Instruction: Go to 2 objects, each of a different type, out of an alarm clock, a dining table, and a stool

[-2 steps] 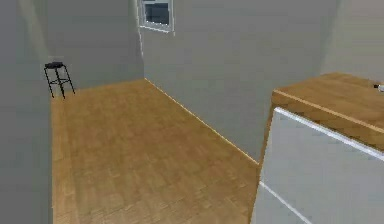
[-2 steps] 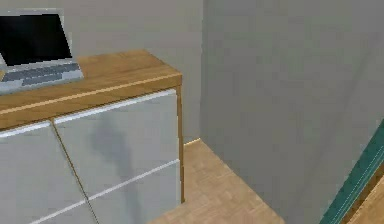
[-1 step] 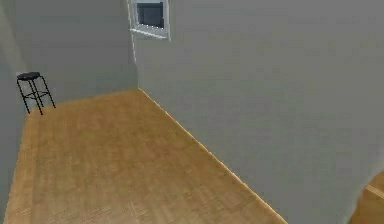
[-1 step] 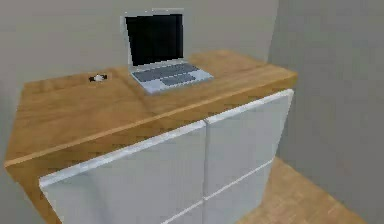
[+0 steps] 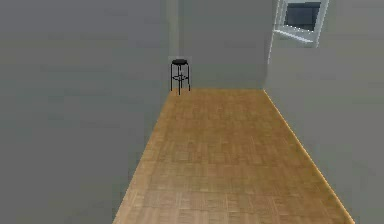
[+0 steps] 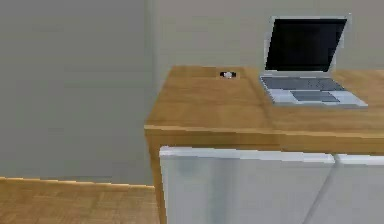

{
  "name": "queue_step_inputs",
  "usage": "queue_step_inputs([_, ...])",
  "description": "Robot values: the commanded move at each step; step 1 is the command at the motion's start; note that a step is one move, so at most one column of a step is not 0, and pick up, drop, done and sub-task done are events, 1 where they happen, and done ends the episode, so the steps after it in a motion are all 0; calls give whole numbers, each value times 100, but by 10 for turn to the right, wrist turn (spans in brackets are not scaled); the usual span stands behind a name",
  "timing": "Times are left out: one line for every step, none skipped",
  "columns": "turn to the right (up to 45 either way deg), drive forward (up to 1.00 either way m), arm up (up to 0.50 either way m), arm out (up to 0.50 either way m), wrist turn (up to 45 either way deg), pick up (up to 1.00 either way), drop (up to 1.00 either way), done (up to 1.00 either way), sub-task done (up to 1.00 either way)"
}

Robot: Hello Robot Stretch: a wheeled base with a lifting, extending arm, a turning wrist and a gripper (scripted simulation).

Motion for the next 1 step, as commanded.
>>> queue_step_inputs([0, 100, 0, 0, 0, 0, 0, 0, 0])
